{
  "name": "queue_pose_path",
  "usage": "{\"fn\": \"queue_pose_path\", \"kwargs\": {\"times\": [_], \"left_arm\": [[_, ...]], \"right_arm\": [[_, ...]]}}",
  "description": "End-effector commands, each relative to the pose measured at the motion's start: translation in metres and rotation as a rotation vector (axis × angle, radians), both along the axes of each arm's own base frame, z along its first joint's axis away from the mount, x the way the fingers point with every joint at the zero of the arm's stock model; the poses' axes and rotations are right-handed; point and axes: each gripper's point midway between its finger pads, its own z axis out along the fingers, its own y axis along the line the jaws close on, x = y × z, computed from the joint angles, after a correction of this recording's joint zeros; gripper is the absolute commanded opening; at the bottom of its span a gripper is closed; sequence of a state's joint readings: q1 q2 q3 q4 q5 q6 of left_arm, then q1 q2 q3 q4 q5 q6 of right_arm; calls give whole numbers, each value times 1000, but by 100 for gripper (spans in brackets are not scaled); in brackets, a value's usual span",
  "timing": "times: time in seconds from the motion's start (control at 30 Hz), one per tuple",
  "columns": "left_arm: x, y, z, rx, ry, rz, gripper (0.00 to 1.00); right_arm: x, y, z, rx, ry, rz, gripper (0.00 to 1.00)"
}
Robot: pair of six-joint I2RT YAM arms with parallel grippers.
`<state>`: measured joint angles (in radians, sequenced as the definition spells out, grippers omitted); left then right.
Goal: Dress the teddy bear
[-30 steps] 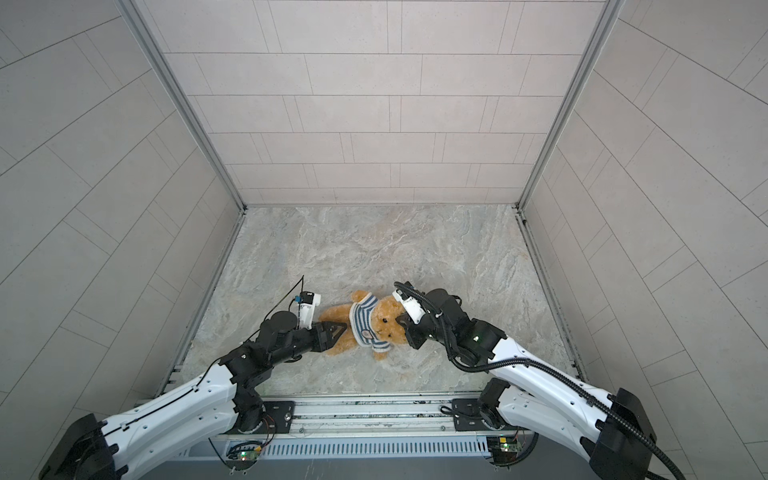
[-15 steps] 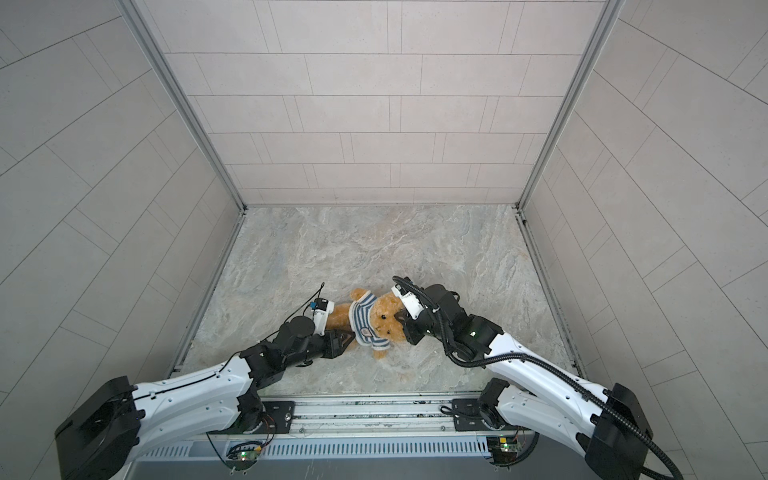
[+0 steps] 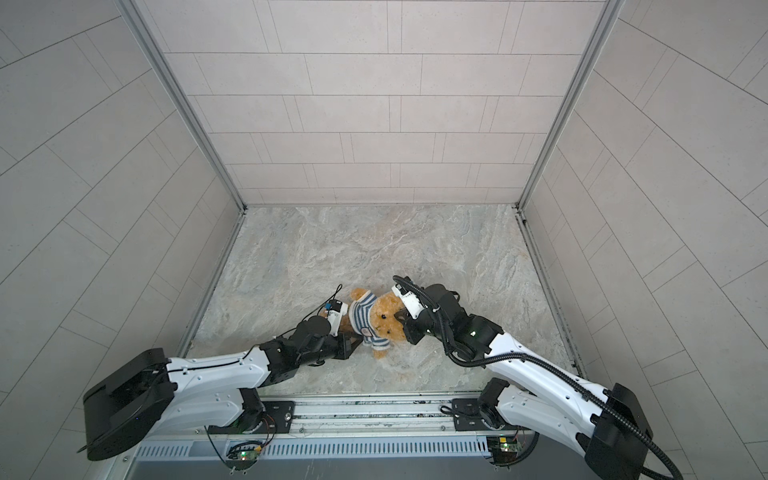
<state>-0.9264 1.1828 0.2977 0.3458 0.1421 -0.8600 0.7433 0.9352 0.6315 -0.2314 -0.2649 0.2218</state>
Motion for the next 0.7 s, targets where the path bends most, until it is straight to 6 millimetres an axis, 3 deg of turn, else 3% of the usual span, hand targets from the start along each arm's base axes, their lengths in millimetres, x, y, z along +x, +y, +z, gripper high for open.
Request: {"fn": "queue_pose_path", "kwargs": {"times": [0.0, 0.43, 0.67], "left_arm": [[7, 10, -1, 62, -17, 52, 0], [11, 40, -12, 112, -13, 149, 0], [15, 17, 3, 70, -28, 85, 0]], "right_arm": [[4, 3, 30, 65, -60, 1, 0], [-6, 3, 57, 120, -78, 42, 0], [-1, 10, 51, 102, -51, 59, 0]]}}
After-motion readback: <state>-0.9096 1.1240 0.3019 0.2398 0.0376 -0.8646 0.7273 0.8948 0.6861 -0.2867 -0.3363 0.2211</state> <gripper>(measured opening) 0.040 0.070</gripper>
